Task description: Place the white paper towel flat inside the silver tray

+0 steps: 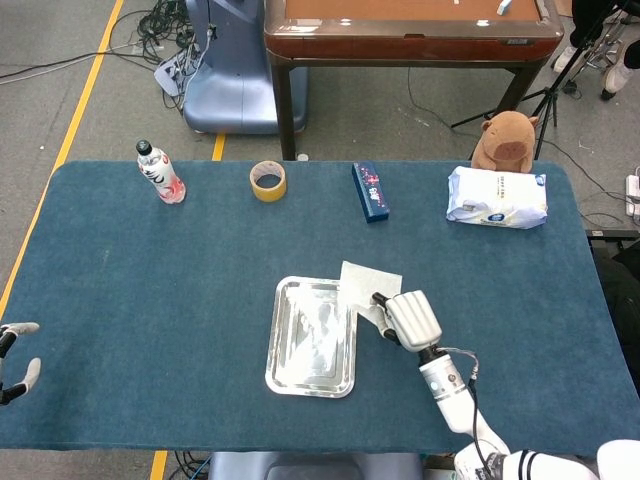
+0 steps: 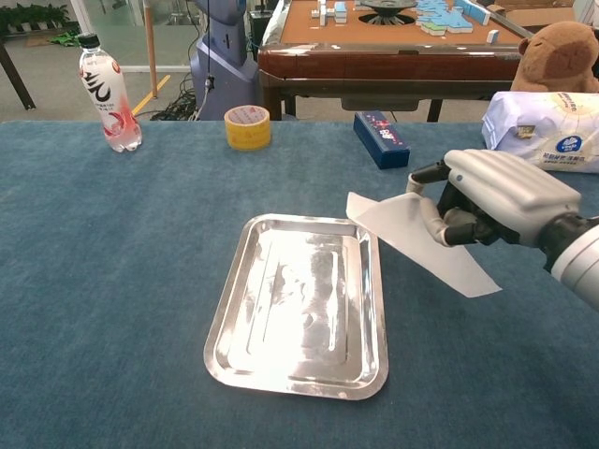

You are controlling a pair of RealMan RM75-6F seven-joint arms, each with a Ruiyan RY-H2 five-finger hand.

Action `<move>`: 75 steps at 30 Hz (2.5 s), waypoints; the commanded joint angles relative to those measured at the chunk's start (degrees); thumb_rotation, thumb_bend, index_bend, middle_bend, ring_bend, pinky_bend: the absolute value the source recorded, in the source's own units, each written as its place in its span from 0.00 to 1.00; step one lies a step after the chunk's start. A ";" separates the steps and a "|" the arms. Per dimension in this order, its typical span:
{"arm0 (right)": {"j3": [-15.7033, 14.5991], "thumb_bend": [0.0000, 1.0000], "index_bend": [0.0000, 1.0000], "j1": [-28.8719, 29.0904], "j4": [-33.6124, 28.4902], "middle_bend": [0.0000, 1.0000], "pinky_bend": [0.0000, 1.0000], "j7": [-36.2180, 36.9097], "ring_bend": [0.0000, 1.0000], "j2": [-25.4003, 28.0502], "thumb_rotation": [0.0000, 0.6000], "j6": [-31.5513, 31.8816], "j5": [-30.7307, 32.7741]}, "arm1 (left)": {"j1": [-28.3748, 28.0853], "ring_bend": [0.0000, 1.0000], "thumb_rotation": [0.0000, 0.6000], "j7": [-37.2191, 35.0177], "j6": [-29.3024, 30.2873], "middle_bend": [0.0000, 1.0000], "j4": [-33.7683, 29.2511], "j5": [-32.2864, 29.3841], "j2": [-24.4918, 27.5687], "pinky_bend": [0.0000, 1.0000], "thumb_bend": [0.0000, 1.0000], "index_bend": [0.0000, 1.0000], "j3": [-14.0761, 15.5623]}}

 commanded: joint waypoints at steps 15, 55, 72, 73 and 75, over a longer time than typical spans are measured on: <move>0.31 0.68 0.52 3.38 -5.42 1.00 1.00 -6.84 1.00 -2.59 1.00 -0.46 0.41 | 0.16 0.23 1.00 -0.30 0.07 0.31 -0.34 0.02 0.46 0.40 0.38 0.29 0.00; -0.42 0.68 0.52 3.97 -12.40 1.00 1.00 -18.19 1.00 -9.79 1.00 0.75 8.49 | 0.45 0.23 1.00 -0.88 0.41 0.31 -0.62 0.38 0.96 0.40 0.38 0.29 0.04; -0.74 0.24 0.43 4.57 -16.36 1.00 1.00 -21.15 1.00 -8.12 1.00 -0.06 11.97 | 0.44 0.23 1.00 -0.75 0.36 0.31 -0.68 0.45 0.94 0.40 0.38 0.29 0.09; -0.82 0.19 0.41 4.61 -16.47 1.00 1.00 -21.11 1.00 -7.99 1.00 -0.05 11.93 | 0.44 0.23 1.00 -0.71 0.36 0.31 -0.71 0.46 0.95 0.40 0.38 0.29 0.10; -0.94 0.09 0.37 4.67 -16.67 1.00 1.00 -20.97 1.00 -7.76 1.00 -0.05 11.89 | 0.42 0.23 1.00 -0.69 0.29 0.31 -0.74 0.41 0.93 0.40 0.38 0.29 0.10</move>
